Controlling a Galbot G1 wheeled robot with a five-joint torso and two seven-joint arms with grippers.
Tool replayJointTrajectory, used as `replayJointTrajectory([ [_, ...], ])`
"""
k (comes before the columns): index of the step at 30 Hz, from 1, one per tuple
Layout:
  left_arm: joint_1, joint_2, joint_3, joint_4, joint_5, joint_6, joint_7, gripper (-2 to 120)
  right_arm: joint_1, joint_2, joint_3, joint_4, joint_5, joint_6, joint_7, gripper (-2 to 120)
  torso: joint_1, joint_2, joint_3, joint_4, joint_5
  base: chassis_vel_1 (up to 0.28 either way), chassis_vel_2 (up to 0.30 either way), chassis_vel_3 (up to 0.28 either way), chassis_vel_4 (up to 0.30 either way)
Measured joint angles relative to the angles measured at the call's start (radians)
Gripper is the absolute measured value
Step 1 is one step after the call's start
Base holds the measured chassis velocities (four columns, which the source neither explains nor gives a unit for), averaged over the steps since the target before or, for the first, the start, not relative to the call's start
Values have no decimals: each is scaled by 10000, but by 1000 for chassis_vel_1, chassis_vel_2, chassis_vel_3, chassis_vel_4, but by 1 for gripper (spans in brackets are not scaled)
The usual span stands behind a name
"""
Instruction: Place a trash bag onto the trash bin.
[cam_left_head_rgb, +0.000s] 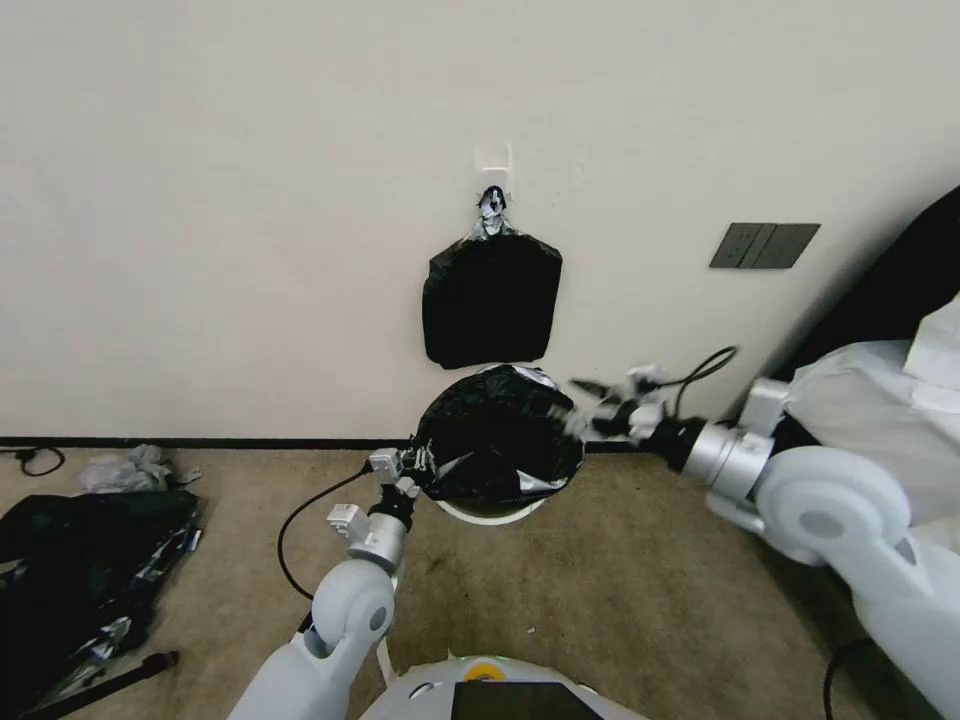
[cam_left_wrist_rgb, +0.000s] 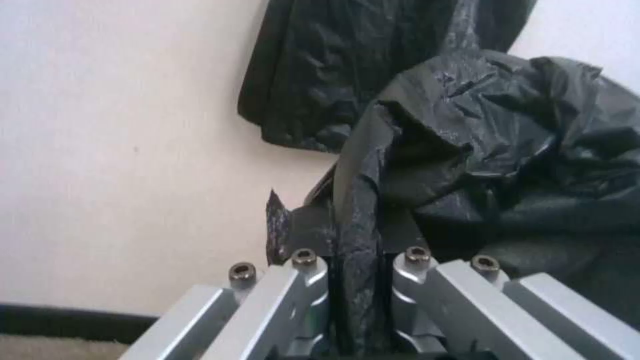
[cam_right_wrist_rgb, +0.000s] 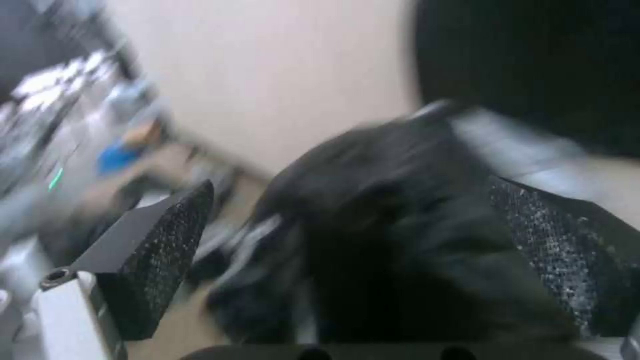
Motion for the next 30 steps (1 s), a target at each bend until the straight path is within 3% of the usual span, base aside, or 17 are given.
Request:
replayJointTrajectory([
  [2,54,64,28,-9,537,-64,34,5,57,-200,-767,77,-919,-98,-594,100,0,0,0,-1,5,0,0,0,0],
  [5,108,79,49,-42,916,-174,89,5,266,-301,-1419,64,-1215,-119,-605,100,0,0,0,1,1,0,0,0,0],
  [10,244,46,134,-123,1816,-515,298,5,1536,129,-3534,-250,-1102,-680,1152,94,0,0,1,3,5,0,0,0,0],
  [13,281,37,145,-157,1885,-557,319,5,1789,397,-4019,-404,-860,-975,1794,86,1,0,1,4,4,0,0,0,0],
  [17,299,60,130,-181,1963,-605,350,5,1795,572,-4159,-428,274,-1310,2556,71,0,0,0,-1,2,0,0,0,0],
  [27,270,-42,171,-155,1948,-609,349,5,1588,514,-3909,-402,490,-1296,2638,39,0,0,0,-1,2,0,0,0,0],
  [28,236,-55,171,-96,1936,-609,340,5,1483,480,-3823,-357,477,-1235,2598,31,0,0,0,-1,4,0,0,0,0],
  [30,217,-62,171,-52,1926,-606,331,5,1432,466,-3779,-313,464,-1182,2559,28,0,0,0,-1,4,0,0,0,0],
])
